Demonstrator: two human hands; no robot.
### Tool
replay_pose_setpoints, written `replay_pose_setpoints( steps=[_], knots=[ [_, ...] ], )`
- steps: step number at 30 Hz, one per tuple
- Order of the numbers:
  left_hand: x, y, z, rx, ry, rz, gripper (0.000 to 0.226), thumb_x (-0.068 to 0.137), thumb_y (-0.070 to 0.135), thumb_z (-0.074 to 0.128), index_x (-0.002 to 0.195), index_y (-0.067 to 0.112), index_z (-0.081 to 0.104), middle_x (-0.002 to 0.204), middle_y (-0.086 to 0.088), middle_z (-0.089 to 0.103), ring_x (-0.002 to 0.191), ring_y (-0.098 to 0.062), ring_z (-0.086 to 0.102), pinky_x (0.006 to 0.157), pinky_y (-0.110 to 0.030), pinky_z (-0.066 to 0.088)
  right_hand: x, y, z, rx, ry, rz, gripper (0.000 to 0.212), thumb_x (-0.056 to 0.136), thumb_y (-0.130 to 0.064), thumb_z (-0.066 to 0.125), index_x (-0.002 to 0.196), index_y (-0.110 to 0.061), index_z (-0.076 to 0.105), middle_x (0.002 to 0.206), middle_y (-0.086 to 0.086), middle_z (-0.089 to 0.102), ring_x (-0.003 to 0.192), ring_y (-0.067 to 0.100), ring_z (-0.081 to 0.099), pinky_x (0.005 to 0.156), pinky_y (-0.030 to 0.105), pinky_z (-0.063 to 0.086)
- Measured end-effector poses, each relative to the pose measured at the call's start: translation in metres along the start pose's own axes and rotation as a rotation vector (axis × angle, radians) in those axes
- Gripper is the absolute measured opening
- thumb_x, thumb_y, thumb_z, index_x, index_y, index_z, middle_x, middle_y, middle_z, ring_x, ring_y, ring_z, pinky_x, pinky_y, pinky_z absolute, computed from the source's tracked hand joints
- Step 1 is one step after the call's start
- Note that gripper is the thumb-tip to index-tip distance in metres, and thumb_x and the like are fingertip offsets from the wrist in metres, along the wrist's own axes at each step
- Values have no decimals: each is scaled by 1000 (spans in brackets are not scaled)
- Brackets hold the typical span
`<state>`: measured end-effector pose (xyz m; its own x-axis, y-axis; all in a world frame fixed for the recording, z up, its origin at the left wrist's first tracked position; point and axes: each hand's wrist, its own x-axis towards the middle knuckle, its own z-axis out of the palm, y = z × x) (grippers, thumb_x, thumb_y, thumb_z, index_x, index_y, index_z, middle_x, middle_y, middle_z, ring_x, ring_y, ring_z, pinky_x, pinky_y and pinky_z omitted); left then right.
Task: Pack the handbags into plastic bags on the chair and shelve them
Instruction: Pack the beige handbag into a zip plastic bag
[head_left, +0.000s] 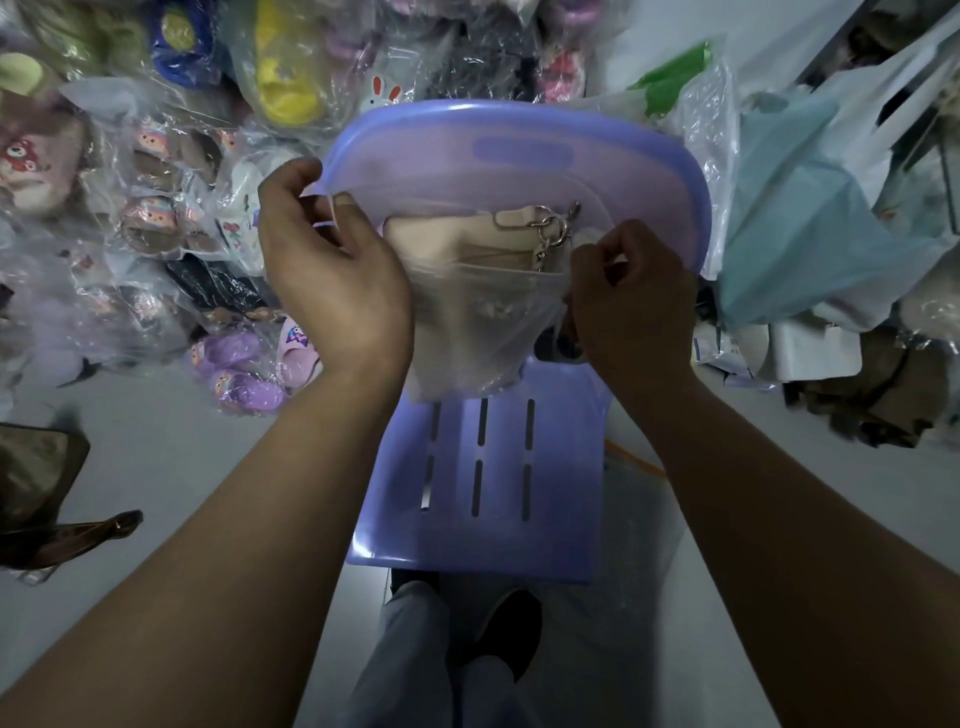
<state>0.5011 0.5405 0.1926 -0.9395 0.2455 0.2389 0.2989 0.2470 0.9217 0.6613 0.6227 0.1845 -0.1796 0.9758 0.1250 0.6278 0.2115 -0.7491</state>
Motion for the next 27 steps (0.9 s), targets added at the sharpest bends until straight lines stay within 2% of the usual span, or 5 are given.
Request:
replay_pose_setpoints(
  steps=[6, 12, 16, 21, 27],
  knots=[
    [5, -11, 2, 58, -62, -50, 24, 91, 17, 44, 108, 15, 61, 103, -2, 64, 85, -12, 57, 80, -22, 45, 3, -5, -1, -262, -93, 27, 12, 97, -24, 45, 103, -19, 54, 84, 0, 49, 85, 33, 54, 66, 35, 33],
    [13, -6, -8, 21, -52, -163, 14, 85, 13, 46, 81, 25, 51, 81, 9, 56, 70, 0, 48, 72, -11, 38, 5, -13, 4, -341, -45, 10, 22, 99, -25, 42, 104, -11, 58, 99, 8, 39, 80, 31, 45, 69, 34, 33],
    [30, -5, -3, -77, 127, -513, 17, 86, 20, 46, 70, 28, 47, 69, 9, 54, 63, -11, 50, 75, -28, 53, 3, -9, 5, -188, -71, -128, 21, 93, -22, 44, 95, -7, 59, 116, 15, 52, 94, 31, 55, 73, 32, 37],
    [34, 3, 2, -157, 140, -594, 3, 73, 27, 46, 75, 27, 49, 81, 4, 59, 73, -19, 55, 83, -46, 58, 8, -3, -2, -43, -195, -158, 18, 83, -1, 55, 98, -10, 60, 82, -4, 58, 76, 18, 56, 61, 16, 35],
    [-7, 28, 6, 179, -162, 225, 30, 77, 17, 59, 105, 14, 66, 122, -7, 59, 117, -30, 50, 103, -22, 30, 11, -1, 0, 366, -94, 173, 25, 90, -2, 62, 100, -20, 48, 93, 12, 68, 74, 14, 62, 66, 27, 51]
  ],
)
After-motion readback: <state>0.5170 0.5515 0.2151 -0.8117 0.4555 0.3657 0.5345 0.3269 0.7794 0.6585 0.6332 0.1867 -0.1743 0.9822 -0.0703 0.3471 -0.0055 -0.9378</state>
